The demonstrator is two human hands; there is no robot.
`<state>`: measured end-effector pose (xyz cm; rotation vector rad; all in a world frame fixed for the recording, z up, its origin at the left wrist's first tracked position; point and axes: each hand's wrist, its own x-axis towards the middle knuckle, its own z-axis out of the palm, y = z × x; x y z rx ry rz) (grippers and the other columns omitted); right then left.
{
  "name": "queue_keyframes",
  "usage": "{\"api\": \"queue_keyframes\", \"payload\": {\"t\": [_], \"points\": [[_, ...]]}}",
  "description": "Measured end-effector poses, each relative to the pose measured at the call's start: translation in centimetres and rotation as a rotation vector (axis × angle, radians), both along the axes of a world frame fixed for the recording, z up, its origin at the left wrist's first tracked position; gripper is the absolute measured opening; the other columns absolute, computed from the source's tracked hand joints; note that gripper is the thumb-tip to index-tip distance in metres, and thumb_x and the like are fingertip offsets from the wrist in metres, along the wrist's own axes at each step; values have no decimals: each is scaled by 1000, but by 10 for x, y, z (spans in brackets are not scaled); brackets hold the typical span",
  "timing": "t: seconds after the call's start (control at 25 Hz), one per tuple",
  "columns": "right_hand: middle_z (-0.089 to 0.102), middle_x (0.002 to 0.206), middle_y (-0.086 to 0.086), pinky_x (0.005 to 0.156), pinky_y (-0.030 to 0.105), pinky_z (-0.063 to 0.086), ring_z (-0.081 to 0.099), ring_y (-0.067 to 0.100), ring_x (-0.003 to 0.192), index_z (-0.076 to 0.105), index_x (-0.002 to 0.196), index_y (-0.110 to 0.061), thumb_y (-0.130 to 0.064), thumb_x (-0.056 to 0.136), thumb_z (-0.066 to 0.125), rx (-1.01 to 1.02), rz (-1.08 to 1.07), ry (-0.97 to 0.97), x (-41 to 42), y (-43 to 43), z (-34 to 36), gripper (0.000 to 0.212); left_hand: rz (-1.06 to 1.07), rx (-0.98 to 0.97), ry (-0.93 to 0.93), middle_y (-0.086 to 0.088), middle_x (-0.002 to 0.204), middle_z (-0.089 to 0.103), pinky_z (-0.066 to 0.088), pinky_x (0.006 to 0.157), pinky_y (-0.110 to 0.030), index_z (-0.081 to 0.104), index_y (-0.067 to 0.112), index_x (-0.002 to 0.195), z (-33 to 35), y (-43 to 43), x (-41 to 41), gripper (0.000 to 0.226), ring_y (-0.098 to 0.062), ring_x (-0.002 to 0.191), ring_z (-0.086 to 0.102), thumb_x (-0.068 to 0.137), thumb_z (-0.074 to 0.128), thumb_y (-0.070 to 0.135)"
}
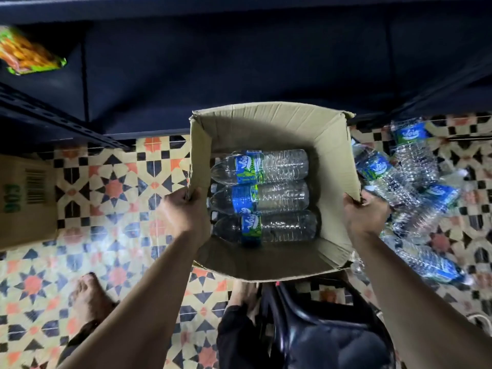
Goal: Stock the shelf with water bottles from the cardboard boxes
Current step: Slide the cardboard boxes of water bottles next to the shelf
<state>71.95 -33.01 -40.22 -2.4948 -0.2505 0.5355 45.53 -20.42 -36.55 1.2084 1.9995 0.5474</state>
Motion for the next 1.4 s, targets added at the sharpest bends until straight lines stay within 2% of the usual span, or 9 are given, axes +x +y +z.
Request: {"api": "queue_keyframes", "payload": {"t": [0.2,0.36,0.52,0.72,0.88,1.08,1.24,1.32,1.4], "points": [[71,101,28,75,30,53,71,35,89,65,118,10,-11,84,75,44,-10,44,18,4,10,41,-27,-13,50,3,50,13,7,37,-19,30,12,50,-9,-4,14,39,-8,45,9,76,56,-2],[67,106,33,53,2,35,55,19,80,59,117,19,-8,88,71,79,17,98,9,3,17,42,24,-18,123,4,46,12,8,37,-19,25,15,49,-6,4,8,43,-13,39,13,76,54,-2],[70,103,27,69,23,43,65,22,87,64,115,14,-13,87,73,56,13,101,5,1,12,40,-33,-59,264,4,43,21,12,46,-25,26,17,48,-14,8,-12,49,-11,45,15,82,60,6],[70,103,26,71,26,46,69,31,92,63,116,12,-24,86,74,8,-11,129,-6,4,14,48,-90,-56,310,-12,65,52,31,53,-26,64,3,78,-26,4,-17,14,-24,59,47,88,60,12],[70,101,28,69,27,46,70,33,88,64,113,15,-16,91,69,-48,-2,118,-12,7,21,38,-149,-129,253,-7,81,64,41,64,-29,63,18,89,-26,8,-24,2,-25,71,56,88,61,17],[70,99,22,74,28,49,64,27,87,64,119,7,-16,97,57,-144,48,76,-25,17,55,32,-195,-151,233,-5,97,73,49,69,-27,69,19,109,-7,17,-31,23,-24,82,66,87,63,20],[45,65,2,43,20,28,37,6,53,60,107,-1,-24,99,54,-409,235,-98,-56,43,99,25,-301,-99,125,3,101,70,48,72,-28,64,17,115,24,37,-51,26,-18,85,65,92,62,30],[51,65,-3,45,21,38,44,6,53,57,119,-17,-27,95,60,-367,368,-146,-87,69,125,27,-386,-65,119,1,111,71,50,82,-30,64,14,119,45,54,-74,32,-22,100,67,92,63,31],[67,82,-4,61,28,53,59,14,66,55,122,-29,-31,92,61,-303,513,-133,-122,97,150,31,-480,-96,125,1,119,68,44,84,-26,65,16,122,72,72,-102,34,-21,111,63,91,64,32]]}}
